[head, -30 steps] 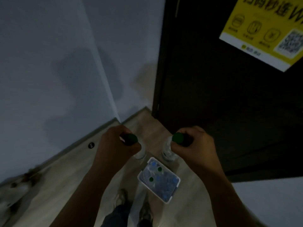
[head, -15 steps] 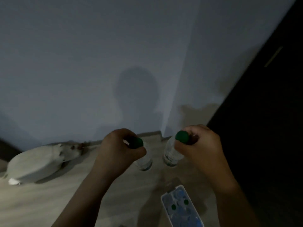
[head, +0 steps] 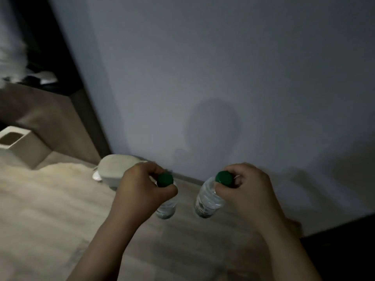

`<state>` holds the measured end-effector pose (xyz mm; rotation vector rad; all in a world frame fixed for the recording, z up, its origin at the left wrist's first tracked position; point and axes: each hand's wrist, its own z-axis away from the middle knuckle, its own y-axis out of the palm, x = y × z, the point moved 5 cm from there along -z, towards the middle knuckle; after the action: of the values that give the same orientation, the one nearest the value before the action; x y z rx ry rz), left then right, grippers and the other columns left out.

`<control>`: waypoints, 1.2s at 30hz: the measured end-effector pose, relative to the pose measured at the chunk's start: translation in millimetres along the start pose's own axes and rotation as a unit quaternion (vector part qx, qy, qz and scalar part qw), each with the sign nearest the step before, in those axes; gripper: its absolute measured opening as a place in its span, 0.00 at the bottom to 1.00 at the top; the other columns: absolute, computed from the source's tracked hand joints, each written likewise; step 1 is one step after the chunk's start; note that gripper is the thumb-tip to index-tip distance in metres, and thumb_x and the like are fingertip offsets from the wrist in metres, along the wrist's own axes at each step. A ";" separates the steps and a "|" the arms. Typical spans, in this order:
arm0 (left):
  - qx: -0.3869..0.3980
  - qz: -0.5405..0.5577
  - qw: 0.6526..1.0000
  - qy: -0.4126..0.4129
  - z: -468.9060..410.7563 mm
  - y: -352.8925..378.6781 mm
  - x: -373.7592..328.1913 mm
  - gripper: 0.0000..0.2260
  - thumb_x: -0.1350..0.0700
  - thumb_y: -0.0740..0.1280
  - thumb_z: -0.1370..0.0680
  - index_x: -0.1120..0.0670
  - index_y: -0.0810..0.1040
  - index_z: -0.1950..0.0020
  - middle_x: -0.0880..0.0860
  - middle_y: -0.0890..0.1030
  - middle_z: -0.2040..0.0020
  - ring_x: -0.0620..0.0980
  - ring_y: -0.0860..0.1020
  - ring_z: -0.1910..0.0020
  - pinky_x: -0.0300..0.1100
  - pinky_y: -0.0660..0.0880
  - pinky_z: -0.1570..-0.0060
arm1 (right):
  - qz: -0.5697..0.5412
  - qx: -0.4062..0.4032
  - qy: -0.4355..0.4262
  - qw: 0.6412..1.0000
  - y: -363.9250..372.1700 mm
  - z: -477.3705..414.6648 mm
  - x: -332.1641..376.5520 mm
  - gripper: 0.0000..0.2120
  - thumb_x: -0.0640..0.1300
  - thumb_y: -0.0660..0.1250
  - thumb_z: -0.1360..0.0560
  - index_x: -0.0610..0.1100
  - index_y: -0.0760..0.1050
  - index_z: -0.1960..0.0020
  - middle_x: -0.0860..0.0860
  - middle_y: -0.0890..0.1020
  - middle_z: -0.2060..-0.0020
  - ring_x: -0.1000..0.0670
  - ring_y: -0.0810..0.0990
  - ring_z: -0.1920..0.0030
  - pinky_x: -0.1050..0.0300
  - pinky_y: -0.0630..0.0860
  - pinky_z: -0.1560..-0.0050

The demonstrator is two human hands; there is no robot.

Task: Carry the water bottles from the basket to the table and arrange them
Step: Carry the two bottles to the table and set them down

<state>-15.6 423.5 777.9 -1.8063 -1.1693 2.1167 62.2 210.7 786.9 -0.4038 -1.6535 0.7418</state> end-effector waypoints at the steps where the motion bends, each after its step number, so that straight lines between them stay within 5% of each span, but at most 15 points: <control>1: -0.015 -0.002 1.000 -0.010 0.3 -10.1 7.1 0.08 0.55 0.76 0.37 0.48 0.80 0.61 0.45 0.80 0.63 0.42 0.79 0.67 0.35 0.74 0.68 | -0.003 0.017 -0.014 1.000 11.0 -6.3 8.3 0.07 0.42 0.75 0.37 0.49 0.80 0.61 0.53 0.79 0.63 0.53 0.79 0.64 0.53 0.79 0.62; 8: -0.125 0.002 0.984 -0.124 12.7 -61.0 53.8 0.08 0.55 0.75 0.37 0.49 0.80 0.61 0.45 0.80 0.62 0.44 0.80 0.67 0.41 0.77 0.67 | 0.002 0.140 -0.134 0.981 83.4 -45.9 64.2 0.08 0.45 0.76 0.37 0.50 0.80 0.59 0.56 0.78 0.63 0.57 0.78 0.64 0.68 0.73 0.66; 16: -0.268 -0.016 0.932 -0.244 51.8 -95.3 73.5 0.12 0.53 0.75 0.36 0.49 0.81 0.54 0.45 0.80 0.57 0.44 0.80 0.64 0.44 0.80 0.61 | -0.012 0.284 -0.276 0.918 147.6 -69.2 124.6 0.07 0.45 0.75 0.37 0.50 0.80 0.60 0.54 0.78 0.64 0.56 0.76 0.64 0.68 0.72 0.67; 20: -0.352 -0.010 0.888 -0.297 82.6 -102.4 79.1 0.12 0.53 0.75 0.37 0.49 0.81 0.55 0.45 0.81 0.58 0.44 0.79 0.64 0.44 0.80 0.62 | -0.018 0.349 -0.326 0.878 176.8 -62.8 147.0 0.08 0.48 0.73 0.39 0.51 0.80 0.59 0.56 0.78 0.63 0.55 0.77 0.63 0.59 0.76 0.63; 24: -0.408 -0.013 0.848 -0.340 114.9 -111.2 88.6 0.10 0.52 0.75 0.37 0.49 0.81 0.57 0.45 0.80 0.59 0.43 0.79 0.65 0.44 0.80 0.62 | -0.042 0.405 -0.350 0.844 199.3 -47.1 168.5 0.07 0.43 0.75 0.36 0.50 0.80 0.59 0.55 0.79 0.63 0.57 0.78 0.64 0.67 0.72 0.67; 36: -0.474 0.010 0.787 -0.395 192.1 -170.3 140.1 0.10 0.53 0.75 0.36 0.47 0.81 0.56 0.45 0.81 0.59 0.39 0.78 0.64 0.43 0.81 0.61 | -0.047 0.486 -0.390 0.781 280.3 33.1 237.1 0.08 0.42 0.74 0.37 0.52 0.81 0.60 0.56 0.80 0.62 0.56 0.79 0.64 0.62 0.76 0.64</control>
<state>-288.4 528.6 769.7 -0.9755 -2.8154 2.5962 -60.2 558.2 774.2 0.8363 -1.7166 1.6971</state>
